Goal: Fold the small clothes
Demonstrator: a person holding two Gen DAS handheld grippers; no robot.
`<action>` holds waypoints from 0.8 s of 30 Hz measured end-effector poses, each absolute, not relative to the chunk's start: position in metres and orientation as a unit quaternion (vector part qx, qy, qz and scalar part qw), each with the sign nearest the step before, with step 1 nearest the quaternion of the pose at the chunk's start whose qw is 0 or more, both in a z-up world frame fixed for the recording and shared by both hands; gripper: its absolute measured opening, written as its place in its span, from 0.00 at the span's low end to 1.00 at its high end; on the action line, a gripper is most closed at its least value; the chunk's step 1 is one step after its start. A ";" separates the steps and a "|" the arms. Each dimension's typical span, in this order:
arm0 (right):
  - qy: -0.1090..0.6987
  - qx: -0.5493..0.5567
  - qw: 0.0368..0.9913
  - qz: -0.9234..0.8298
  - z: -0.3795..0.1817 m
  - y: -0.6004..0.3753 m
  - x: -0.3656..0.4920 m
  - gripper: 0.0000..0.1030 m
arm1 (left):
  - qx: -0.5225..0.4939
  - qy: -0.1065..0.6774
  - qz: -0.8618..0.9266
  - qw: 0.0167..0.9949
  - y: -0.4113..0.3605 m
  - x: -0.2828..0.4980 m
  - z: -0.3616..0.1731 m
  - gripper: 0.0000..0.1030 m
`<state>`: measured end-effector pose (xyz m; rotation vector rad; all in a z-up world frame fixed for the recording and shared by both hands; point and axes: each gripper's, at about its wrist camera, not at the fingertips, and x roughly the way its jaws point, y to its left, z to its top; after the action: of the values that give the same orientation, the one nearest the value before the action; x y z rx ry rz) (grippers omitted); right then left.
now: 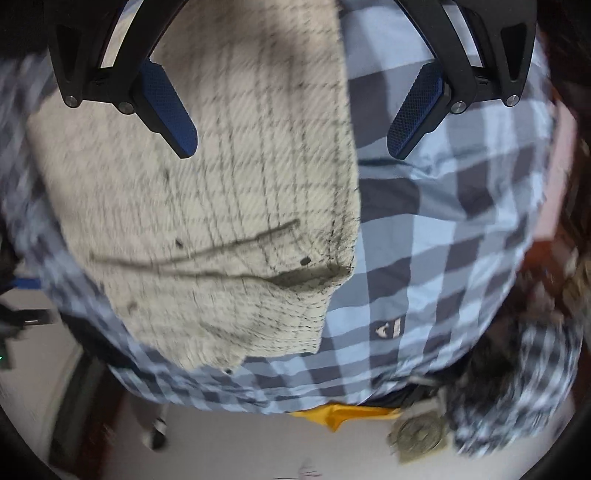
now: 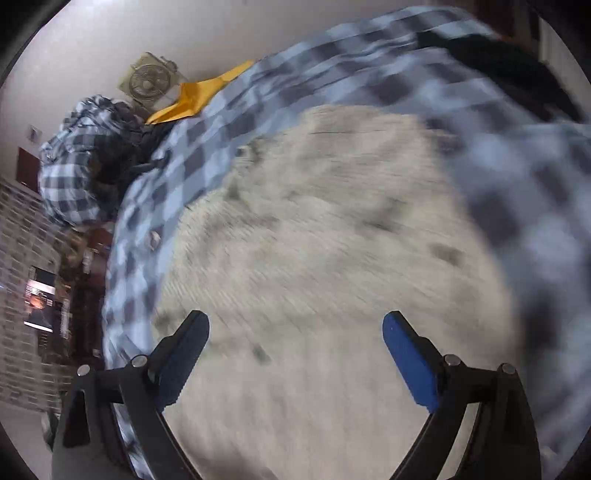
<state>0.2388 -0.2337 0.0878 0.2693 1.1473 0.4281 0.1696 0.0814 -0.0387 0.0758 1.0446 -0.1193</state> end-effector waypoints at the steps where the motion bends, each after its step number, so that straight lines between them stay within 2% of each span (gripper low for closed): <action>1: 0.542 0.113 0.811 0.191 0.087 -0.242 0.226 0.91 | 0.046 0.499 -0.061 0.863 0.081 0.162 -0.037 1.00; 6: 0.587 0.080 0.790 0.157 0.071 -0.296 0.166 0.91 | 0.041 0.517 -0.116 0.847 0.094 0.120 -0.038 1.00; 11: 0.635 0.064 0.756 0.146 0.001 -0.339 0.129 0.91 | 0.049 0.553 -0.126 0.822 0.120 0.090 -0.065 1.00; 16: 0.688 0.005 0.713 0.134 -0.074 -0.345 0.125 0.90 | -0.024 0.605 -0.086 0.791 0.156 0.094 -0.096 1.00; 21: 0.682 0.105 0.711 0.137 -0.104 -0.362 0.154 0.90 | -0.005 0.639 -0.087 0.764 0.153 0.099 -0.122 1.00; 22: 0.680 0.117 0.710 0.140 -0.109 -0.362 0.160 0.89 | -0.002 0.647 -0.090 0.757 0.151 0.099 -0.126 1.00; 24: 0.684 0.114 0.705 0.145 -0.118 -0.358 0.169 0.72 | 0.008 0.657 -0.093 0.748 0.147 0.099 -0.135 1.00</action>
<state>0.1692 -0.3577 -0.1179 0.2527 1.5215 0.3224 0.0992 0.1469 -0.1347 0.0176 1.4374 -0.2024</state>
